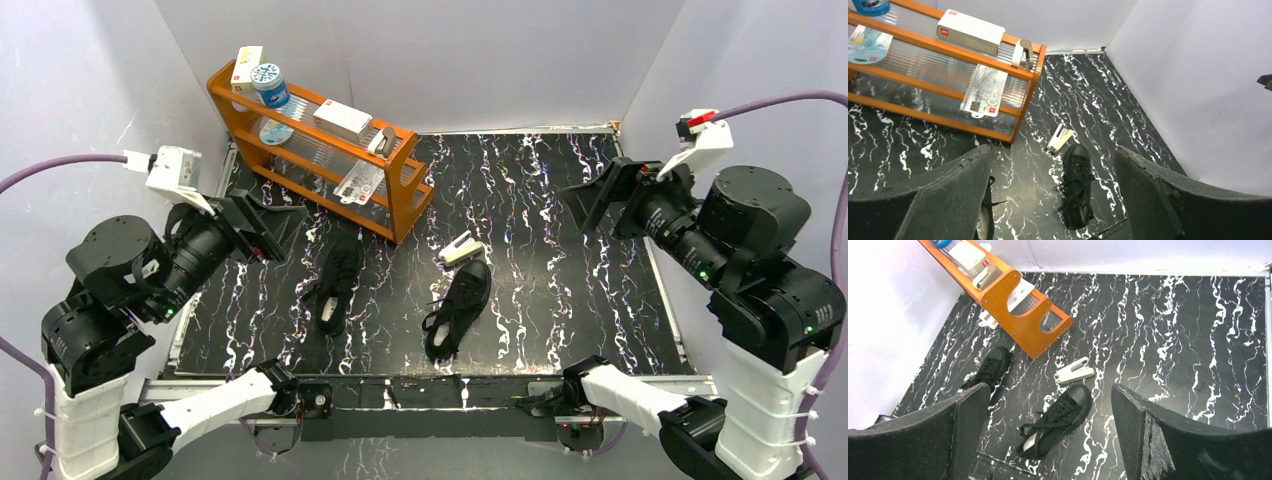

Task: Tie the shoes
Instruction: Reset both arms

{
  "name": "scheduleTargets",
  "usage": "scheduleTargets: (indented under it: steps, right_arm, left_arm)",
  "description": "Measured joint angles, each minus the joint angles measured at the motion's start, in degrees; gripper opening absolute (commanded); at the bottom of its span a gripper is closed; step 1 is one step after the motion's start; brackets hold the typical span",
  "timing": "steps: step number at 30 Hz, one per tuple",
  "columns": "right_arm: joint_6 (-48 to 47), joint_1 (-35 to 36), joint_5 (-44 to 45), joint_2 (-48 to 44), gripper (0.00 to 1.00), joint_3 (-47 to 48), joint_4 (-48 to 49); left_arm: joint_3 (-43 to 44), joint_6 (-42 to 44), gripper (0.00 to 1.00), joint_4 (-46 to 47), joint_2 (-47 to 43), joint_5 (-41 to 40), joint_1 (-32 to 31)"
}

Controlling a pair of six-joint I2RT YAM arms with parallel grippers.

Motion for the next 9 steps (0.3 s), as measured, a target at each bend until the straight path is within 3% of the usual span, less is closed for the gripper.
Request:
scheduleTargets:
  steps: [9]
  right_arm:
    - [0.9,0.0,0.9,-0.1,0.99,-3.8,-0.7]
  left_arm:
    - [-0.1,0.9,0.89,-3.0,1.1,-1.3,0.0]
